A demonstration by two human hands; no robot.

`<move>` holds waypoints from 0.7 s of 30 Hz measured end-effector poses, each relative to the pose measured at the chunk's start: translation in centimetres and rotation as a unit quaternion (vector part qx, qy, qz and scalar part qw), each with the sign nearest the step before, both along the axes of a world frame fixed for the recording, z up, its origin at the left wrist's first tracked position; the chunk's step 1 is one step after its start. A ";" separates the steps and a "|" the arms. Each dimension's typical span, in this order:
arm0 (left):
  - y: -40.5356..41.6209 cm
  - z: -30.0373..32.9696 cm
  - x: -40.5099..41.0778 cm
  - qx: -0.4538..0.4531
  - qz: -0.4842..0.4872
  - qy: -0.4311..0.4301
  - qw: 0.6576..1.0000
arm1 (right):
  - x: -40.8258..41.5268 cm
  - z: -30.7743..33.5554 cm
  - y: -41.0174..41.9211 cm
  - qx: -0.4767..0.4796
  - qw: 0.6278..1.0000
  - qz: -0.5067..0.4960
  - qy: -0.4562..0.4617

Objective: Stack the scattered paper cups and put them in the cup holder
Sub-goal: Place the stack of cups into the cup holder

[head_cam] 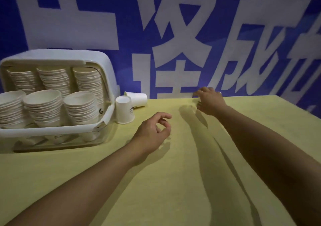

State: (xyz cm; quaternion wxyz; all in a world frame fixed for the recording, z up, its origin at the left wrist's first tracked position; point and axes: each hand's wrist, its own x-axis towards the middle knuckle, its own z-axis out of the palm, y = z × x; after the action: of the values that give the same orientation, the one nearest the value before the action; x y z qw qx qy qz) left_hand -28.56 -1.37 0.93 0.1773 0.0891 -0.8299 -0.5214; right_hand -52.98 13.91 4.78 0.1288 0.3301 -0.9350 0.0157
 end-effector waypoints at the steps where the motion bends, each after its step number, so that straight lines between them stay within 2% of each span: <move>1: 0.1 -0.2 -0.8 0.003 -0.015 -0.015 1.000 | -1.8 -0.1 0.9 0.005 1.000 -0.011 0.003; 8: -1.5 -0.9 -4.5 -0.017 -0.109 -0.109 0.988 | -9.6 -0.9 2.2 0.054 0.997 -0.046 -0.009; 11: -2.0 -0.8 -5.2 -0.019 -0.112 -0.121 0.986 | -10.4 -0.8 1.4 0.093 0.995 -0.026 0.035; 13: -2.1 -0.7 -5.4 -0.019 -0.105 -0.121 0.987 | -10.2 -0.4 0.9 0.083 0.996 -0.013 0.036; 14: -2.2 -0.6 -5.3 -0.019 -0.101 -0.121 0.987 | -9.7 -0.1 0.6 0.048 0.999 -0.004 0.020; 16: -2.2 -0.4 -5.0 -0.009 -0.095 -0.118 0.988 | -7.6 0.5 -0.4 -0.101 0.993 0.028 -0.051; 18: -2.2 -0.3 -4.2 -0.006 -0.087 -0.115 0.990 | -4.1 0.8 -1.4 -0.267 0.950 0.088 -0.133; 21: -2.0 -0.1 -2.3 -0.011 -0.047 -0.087 0.995 | 2.4 0.6 -2.3 -0.380 0.893 0.174 -0.165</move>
State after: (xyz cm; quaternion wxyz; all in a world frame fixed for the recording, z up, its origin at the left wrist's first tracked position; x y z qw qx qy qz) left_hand -30.81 -3.36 0.84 0.0807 0.0936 -0.8514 -0.5098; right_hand -50.55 11.61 5.37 0.0840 0.4063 -0.7929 0.4463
